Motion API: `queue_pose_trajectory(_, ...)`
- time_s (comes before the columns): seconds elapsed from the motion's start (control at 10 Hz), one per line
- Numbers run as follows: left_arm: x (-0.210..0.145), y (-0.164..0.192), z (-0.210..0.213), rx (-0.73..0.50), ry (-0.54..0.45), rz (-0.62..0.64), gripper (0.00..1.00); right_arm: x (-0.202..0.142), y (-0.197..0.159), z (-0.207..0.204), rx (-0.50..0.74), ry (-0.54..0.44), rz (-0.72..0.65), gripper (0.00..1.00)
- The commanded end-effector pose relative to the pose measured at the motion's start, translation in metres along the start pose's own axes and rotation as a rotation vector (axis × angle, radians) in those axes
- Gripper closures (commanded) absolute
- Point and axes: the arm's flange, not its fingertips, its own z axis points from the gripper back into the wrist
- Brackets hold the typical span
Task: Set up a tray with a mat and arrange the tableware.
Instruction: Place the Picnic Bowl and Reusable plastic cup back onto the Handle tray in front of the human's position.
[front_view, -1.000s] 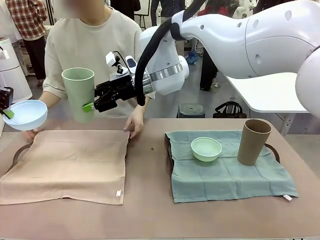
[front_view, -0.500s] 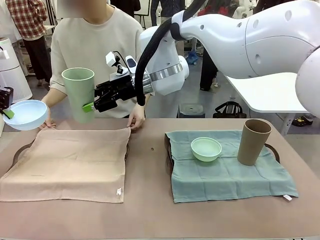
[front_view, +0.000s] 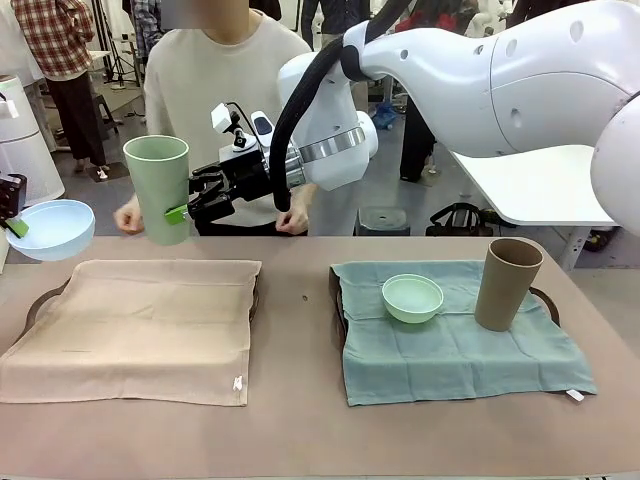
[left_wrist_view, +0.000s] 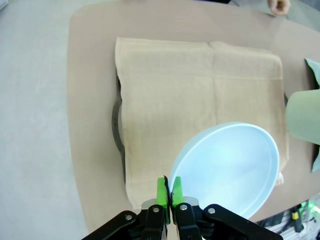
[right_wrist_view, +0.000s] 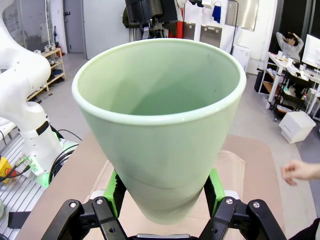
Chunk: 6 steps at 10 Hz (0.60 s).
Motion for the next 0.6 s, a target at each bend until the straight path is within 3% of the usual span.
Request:
queue_pose_trajectory(0.0, 0.0004, -0.0008, -0.0002, 0.001, 0.0, -0.002, 1.0, 0.0029, 0.0019, 0.0018, 0.003, -0.006, 0.0, 0.8)
queue_pose_trajectory(0.5, 0.0004, -0.0008, -0.0002, 0.001, 0.0, -0.002, 1.0, 0.0029, 0.0019, 0.0018, 0.003, -0.006, 0.0, 0.8)
